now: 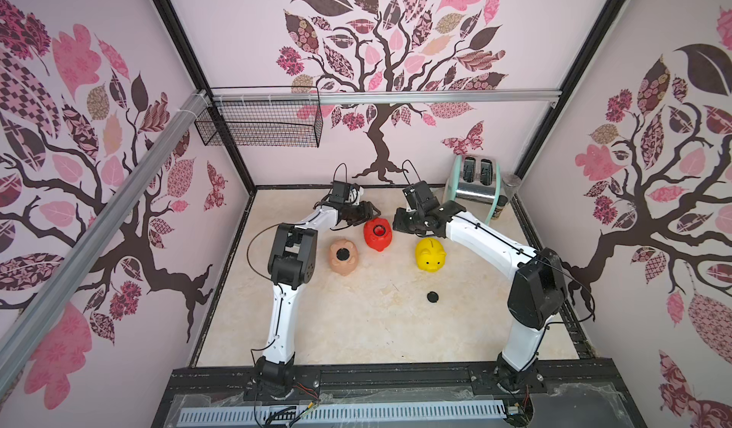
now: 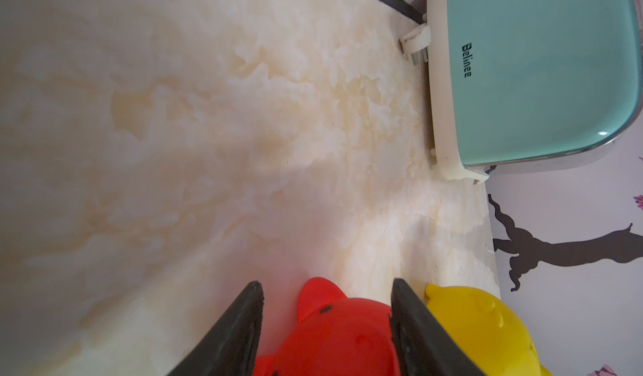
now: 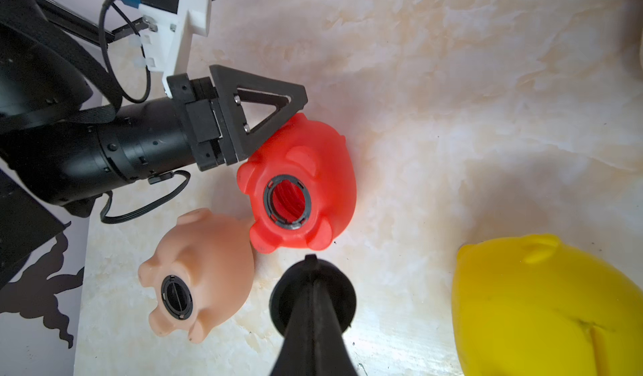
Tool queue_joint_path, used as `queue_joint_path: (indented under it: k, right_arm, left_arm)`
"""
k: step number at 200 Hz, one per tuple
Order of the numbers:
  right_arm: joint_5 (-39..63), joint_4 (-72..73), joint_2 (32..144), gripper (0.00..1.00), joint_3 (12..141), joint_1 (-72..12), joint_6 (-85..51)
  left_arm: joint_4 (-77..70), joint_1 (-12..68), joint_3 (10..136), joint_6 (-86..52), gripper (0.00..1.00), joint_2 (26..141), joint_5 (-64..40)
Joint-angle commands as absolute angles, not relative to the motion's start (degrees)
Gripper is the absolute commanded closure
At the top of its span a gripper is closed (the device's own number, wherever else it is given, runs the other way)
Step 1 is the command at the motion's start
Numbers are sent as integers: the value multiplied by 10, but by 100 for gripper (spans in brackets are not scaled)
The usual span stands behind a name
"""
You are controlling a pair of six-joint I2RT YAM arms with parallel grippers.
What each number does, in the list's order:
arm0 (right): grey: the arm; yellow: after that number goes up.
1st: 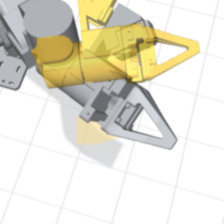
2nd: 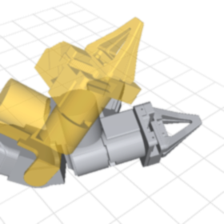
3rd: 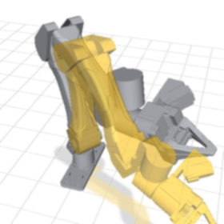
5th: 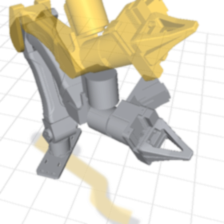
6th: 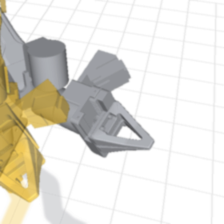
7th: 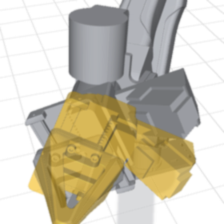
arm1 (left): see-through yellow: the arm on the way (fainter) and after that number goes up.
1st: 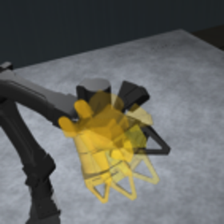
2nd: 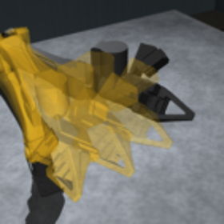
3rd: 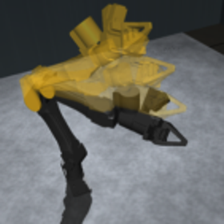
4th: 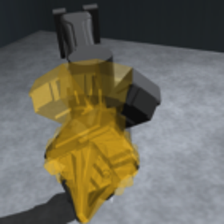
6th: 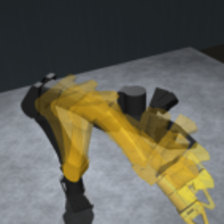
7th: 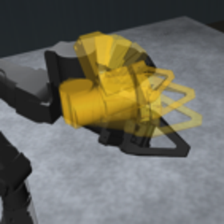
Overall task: Close piggy banks
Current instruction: Move the piggy bank to the center of the board.
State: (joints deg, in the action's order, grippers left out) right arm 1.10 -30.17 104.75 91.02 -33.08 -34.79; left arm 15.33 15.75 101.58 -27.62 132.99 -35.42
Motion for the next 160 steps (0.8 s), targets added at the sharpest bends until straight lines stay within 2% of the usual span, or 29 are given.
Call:
queue_joint_path:
  k: [1,77,160]
  right_arm:
    - [24,-302,1035,100,900,-330,-356]
    - [46,-309,1025,100,875,-333,-386]
    - [8,-305,1031,100,868,-363,-498]
  left_arm:
    - [147,172,979,-282,40,1304,-353]
    - [154,184,951,-296,39,1276,-333]
    - [159,163,946,-309,37,1251,-316]
